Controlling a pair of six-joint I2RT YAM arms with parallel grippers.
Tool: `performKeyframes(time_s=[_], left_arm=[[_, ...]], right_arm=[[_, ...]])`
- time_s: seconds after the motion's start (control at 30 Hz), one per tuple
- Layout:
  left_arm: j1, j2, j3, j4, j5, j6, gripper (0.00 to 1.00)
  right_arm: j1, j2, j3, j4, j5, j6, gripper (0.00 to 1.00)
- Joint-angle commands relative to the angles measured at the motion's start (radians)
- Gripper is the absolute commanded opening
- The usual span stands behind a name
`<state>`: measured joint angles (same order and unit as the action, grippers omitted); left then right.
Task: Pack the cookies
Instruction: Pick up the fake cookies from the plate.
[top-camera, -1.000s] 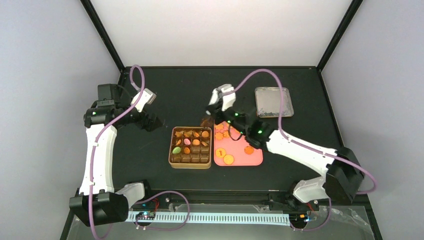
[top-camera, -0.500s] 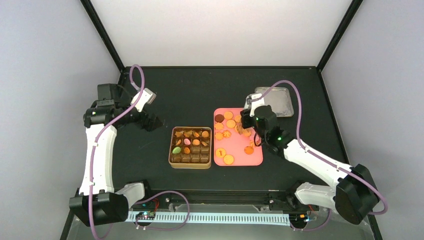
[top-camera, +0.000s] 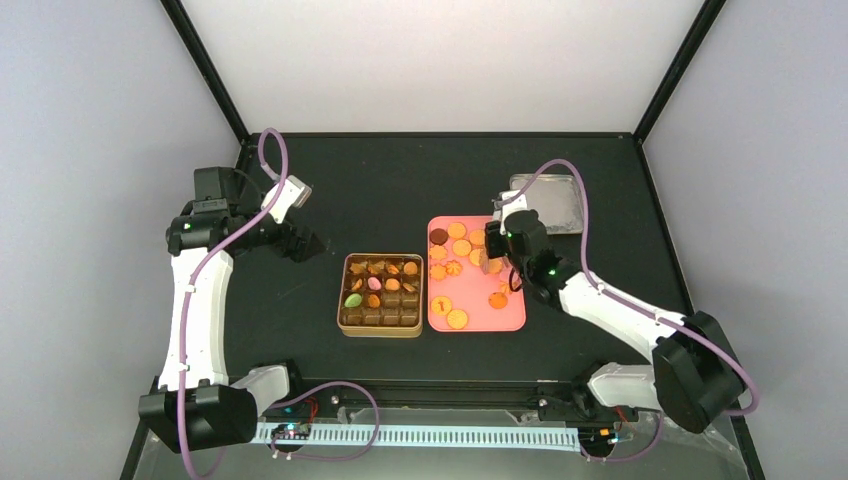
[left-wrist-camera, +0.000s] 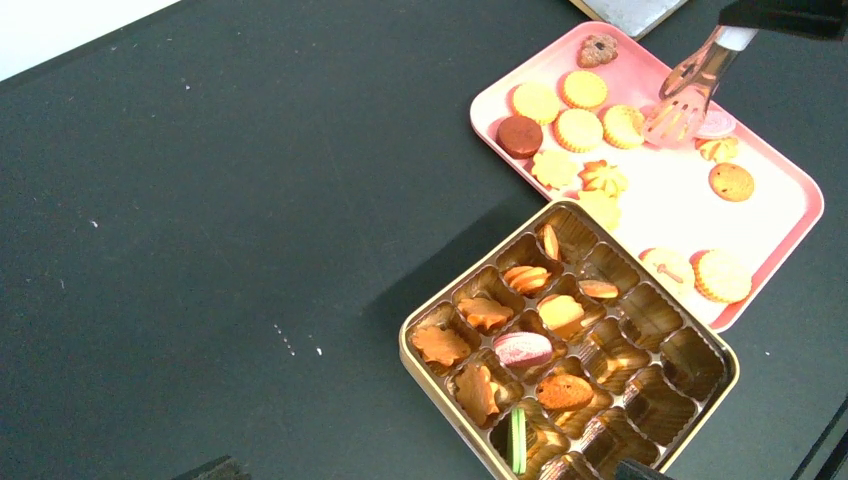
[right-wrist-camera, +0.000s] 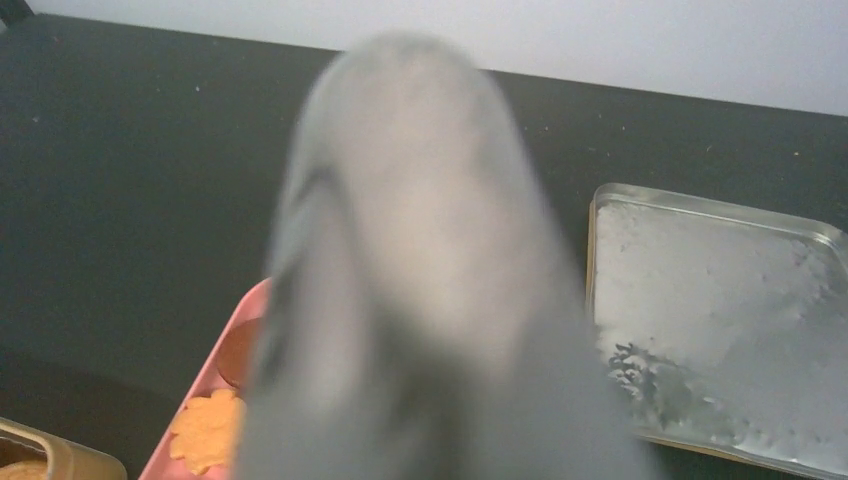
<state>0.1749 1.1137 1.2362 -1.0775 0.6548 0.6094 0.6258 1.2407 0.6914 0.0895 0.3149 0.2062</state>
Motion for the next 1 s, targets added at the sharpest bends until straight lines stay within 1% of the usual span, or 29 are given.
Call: performKeyframes(time_s=[0.0,0.1,0.17,0.33,0.6,0.73,0.83,0.87,0.97], left_arm=[[0.007,0.006,0.039,-0.025,0.016,0.004,0.98],[0.007,0.007,0.042,-0.027,0.013,0.004,0.98],[0.006,0.009,0.042,-0.028,0.015,0.003,0.98],[0.008,0.008,0.048,-0.03,0.017,0.0,0.98],[0.007,0.001,0.045,-0.029,0.022,-0.007,0.98],[0.007,0.002,0.042,-0.029,0.022,-0.005,0.98],[0.007,0.003,0.043,-0.029,0.02,-0.003,0.98],[0.007,0.004,0.043,-0.029,0.02,-0.003,0.98],[0.007,0.006,0.042,-0.027,0.023,-0.005,0.98]], right_arm=[[-0.011,0.036,0.015,0.058,0.012,-0.018,0.43],[-0.012,0.049,0.009,0.061,0.003,-0.014,0.42],[-0.011,0.046,0.003,0.061,-0.003,-0.009,0.37],[-0.011,0.002,-0.006,0.063,-0.006,-0.01,0.23],[-0.011,-0.069,0.016,0.035,-0.022,-0.027,0.1],[-0.011,-0.102,0.026,0.019,-0.052,-0.023,0.08],[0.014,-0.136,0.035,0.007,-0.076,-0.01,0.07],[0.038,-0.146,0.04,0.005,-0.076,-0.012,0.07],[0.149,-0.147,0.083,-0.024,-0.01,-0.026,0.07]])
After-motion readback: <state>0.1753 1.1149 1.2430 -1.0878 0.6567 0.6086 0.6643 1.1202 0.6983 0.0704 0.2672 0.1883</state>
